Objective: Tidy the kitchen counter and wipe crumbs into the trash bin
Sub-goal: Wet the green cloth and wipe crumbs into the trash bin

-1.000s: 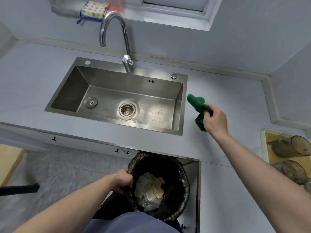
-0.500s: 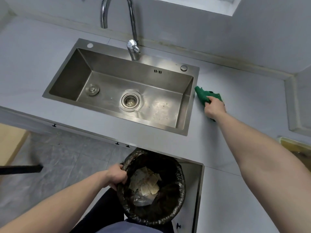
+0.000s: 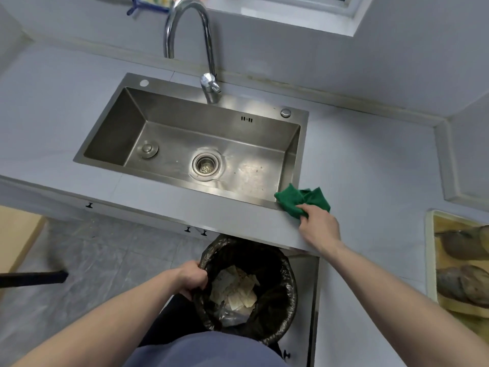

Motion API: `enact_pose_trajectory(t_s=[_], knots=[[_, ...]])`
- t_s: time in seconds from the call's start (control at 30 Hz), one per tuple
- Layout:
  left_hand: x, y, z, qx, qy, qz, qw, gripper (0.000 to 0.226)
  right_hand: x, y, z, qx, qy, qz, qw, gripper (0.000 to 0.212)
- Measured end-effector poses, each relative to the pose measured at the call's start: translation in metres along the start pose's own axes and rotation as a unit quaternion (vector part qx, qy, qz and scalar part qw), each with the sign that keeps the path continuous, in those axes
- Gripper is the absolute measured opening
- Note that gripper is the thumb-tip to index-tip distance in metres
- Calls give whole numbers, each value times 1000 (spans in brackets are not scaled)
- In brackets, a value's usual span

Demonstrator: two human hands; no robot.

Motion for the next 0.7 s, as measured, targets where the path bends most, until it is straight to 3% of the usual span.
enact_pose_trajectory(t_s=[0.1,0.23,0.3,0.47,0.7], knots=[[3,1,3,4,-3,-5,1000,43,16,44,6,-2,-13,22,1000,39],[8,0,9,6,0,-9,1000,38,52,93,42,-72,-89,135,984,37],[10,1,9,9,0,-8,1000,37,59,110,57,-98,-119,151,976,37],[10,6,7,14,-4,-11,1000,39,32,112,54,-94,-162,74,980,35],[8,11,7,18,-2,-12,1000,40,-71,59,-20,8,-252,-128,959,34]])
Point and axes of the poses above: each hand's wrist, its own y-axis away from the middle knuckle, its own x-axis out of the palm, z = x × y, the point moved 5 cm from there along -y, towards the middle knuckle, and after that the axes turned 2 degrees about -x, right-handed, at the moved point
